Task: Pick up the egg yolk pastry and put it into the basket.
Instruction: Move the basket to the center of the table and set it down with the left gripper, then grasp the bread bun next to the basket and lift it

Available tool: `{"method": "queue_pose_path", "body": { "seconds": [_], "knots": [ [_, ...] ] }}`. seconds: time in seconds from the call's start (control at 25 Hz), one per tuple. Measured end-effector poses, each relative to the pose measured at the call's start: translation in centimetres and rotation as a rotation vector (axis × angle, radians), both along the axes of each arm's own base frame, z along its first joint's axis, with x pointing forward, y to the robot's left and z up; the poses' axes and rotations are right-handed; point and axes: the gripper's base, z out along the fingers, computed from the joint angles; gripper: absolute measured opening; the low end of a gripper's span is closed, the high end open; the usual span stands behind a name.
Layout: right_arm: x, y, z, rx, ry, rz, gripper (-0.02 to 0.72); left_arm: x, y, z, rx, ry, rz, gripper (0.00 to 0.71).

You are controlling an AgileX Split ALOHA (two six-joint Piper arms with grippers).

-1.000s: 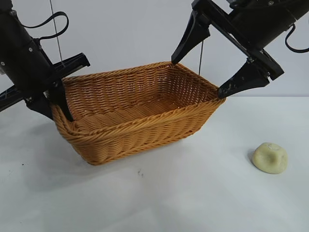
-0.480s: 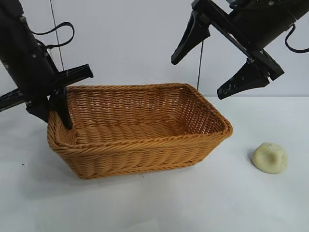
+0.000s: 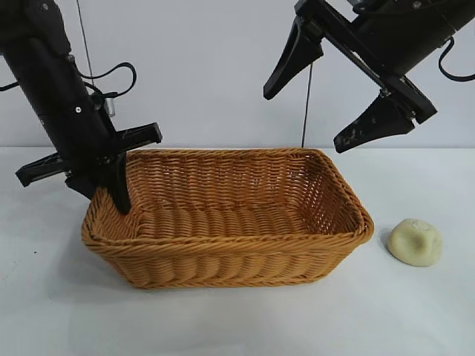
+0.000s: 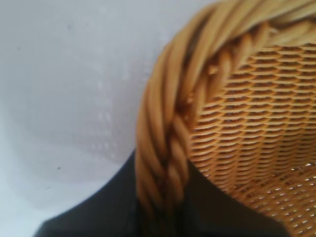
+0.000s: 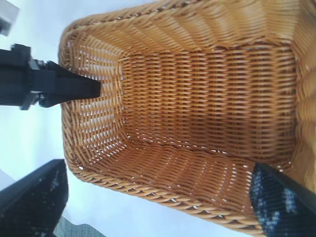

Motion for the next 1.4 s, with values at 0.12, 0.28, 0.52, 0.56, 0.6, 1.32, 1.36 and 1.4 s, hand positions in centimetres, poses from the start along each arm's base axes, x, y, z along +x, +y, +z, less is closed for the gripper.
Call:
{"method": "queue_pose_path", "body": {
  "seconds": [0.12,0.28,0.52,0.56,0.6,1.32,1.36,1.4],
  "knots": [
    [0.0,0.0,0.0,0.000,0.000,0.000,0.694,0.1,0.0,0.0,-0.001,-0.016,-0.004,0.108],
    [0.0,0.0,0.0,0.001,0.001,-0.002,0.694,0.3,0.0,0.0,-0.001,-0.036,-0.005,0.107],
    [0.0,0.0,0.0,0.001,0.002,-0.003,0.694,0.6,0.0,0.0,-0.002,-0.062,0.002,0.106],
    [0.0,0.0,0.0,0.001,0.002,-0.003,0.694,0.6,0.0,0.0,-0.003,-0.066,0.003,0.106],
    [0.0,0.0,0.0,0.001,0.002,-0.003,0.694,0.6,0.0,0.0,-0.003,-0.070,0.005,0.106],
    [0.0,0.0,0.0,0.001,0.002,-0.003,0.694,0.2,-0.1,5.0,-0.032,-0.154,-0.049,0.690],
    [0.0,0.0,0.0,0.001,0.002,-0.003,0.694,0.2,0.0,5.8,-0.028,-0.169,-0.062,0.690],
    [0.0,0.0,0.0,0.001,0.002,-0.003,0.694,0.1,0.1,6.8,-0.021,-0.189,-0.075,0.690]
  ]
}}
